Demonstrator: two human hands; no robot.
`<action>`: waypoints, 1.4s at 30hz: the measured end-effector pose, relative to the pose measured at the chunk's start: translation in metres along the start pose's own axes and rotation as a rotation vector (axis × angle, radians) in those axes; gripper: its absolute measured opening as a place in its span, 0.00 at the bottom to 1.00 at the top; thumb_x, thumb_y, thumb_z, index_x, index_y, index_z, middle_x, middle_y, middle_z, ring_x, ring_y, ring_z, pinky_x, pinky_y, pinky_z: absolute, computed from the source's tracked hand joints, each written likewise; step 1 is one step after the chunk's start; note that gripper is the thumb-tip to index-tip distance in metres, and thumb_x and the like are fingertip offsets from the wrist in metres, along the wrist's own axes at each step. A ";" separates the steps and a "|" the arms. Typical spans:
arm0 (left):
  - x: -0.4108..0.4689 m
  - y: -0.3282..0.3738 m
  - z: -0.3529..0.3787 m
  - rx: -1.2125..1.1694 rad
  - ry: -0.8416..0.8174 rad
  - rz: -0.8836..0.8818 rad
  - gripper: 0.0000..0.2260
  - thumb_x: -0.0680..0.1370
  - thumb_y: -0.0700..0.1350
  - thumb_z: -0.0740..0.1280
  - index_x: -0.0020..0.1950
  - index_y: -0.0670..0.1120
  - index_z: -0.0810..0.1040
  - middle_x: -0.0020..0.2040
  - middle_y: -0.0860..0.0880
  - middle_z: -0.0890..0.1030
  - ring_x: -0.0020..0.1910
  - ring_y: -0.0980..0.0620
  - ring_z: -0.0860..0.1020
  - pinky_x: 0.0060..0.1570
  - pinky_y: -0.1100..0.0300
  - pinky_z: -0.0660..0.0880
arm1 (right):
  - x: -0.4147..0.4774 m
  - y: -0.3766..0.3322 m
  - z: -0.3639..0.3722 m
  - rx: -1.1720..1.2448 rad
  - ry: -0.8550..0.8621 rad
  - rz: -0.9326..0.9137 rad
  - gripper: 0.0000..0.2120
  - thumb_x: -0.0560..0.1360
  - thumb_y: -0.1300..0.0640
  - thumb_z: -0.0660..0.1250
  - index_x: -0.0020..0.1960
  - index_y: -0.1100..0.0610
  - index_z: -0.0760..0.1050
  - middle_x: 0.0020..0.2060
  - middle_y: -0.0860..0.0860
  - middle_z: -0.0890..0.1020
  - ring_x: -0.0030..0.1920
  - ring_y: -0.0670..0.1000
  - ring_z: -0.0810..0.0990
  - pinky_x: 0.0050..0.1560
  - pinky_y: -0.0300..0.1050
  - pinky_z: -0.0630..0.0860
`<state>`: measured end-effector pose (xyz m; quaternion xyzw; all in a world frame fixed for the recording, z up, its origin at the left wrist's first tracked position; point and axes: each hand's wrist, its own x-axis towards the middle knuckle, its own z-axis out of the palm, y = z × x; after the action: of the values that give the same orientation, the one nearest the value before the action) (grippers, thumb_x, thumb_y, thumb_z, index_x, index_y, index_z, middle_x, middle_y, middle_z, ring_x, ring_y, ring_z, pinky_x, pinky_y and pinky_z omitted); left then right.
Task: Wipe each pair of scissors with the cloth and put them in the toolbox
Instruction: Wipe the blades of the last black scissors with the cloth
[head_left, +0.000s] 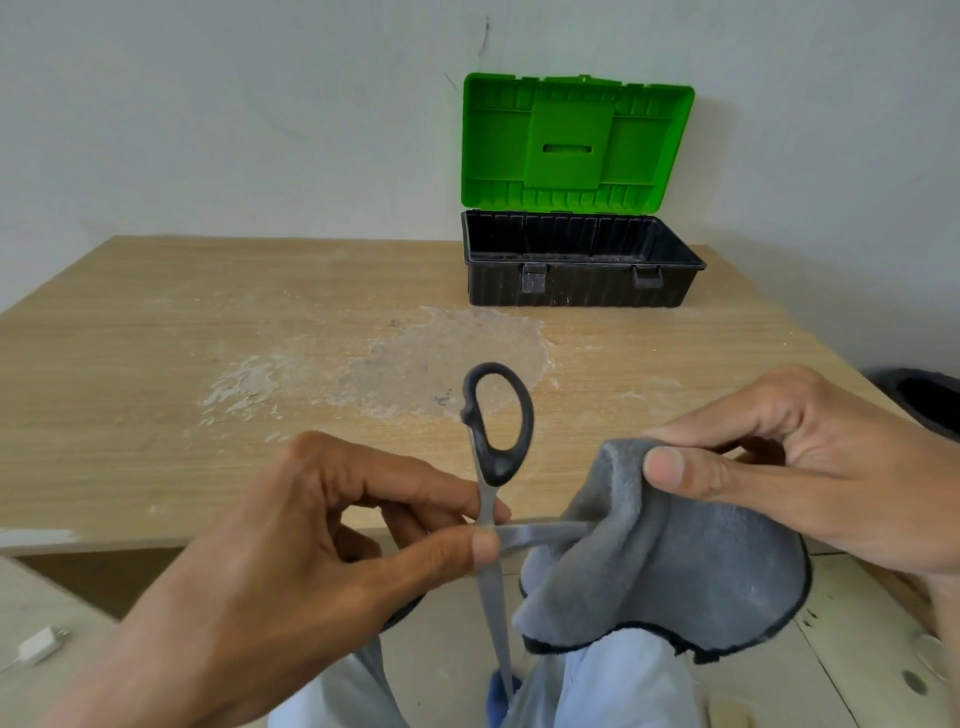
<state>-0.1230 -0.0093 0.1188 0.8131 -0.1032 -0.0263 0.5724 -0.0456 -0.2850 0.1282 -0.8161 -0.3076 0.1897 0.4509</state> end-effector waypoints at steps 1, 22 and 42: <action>0.000 0.001 0.002 -0.002 -0.015 -0.001 0.06 0.66 0.49 0.76 0.41 0.57 0.88 0.30 0.52 0.83 0.22 0.67 0.71 0.23 0.69 0.68 | 0.002 -0.002 0.002 0.017 -0.027 0.004 0.12 0.80 0.44 0.69 0.57 0.46 0.88 0.52 0.45 0.90 0.54 0.49 0.89 0.56 0.50 0.84; 0.006 -0.013 0.007 -0.160 0.000 -0.127 0.09 0.63 0.51 0.78 0.39 0.48 0.87 0.34 0.43 0.84 0.21 0.50 0.73 0.30 0.59 0.73 | 0.013 -0.006 0.037 -0.027 0.012 0.026 0.09 0.77 0.45 0.75 0.43 0.48 0.88 0.32 0.48 0.85 0.31 0.43 0.78 0.35 0.33 0.71; 0.004 -0.014 -0.002 -0.181 -0.008 -0.127 0.05 0.63 0.47 0.77 0.35 0.47 0.87 0.30 0.44 0.83 0.19 0.52 0.71 0.23 0.66 0.68 | 0.012 -0.001 0.026 0.176 0.015 0.111 0.13 0.76 0.42 0.74 0.48 0.49 0.90 0.43 0.56 0.90 0.44 0.66 0.88 0.46 0.66 0.82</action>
<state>-0.1166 -0.0035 0.1065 0.7627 -0.0508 -0.0750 0.6404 -0.0528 -0.2605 0.1152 -0.7907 -0.2407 0.2344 0.5118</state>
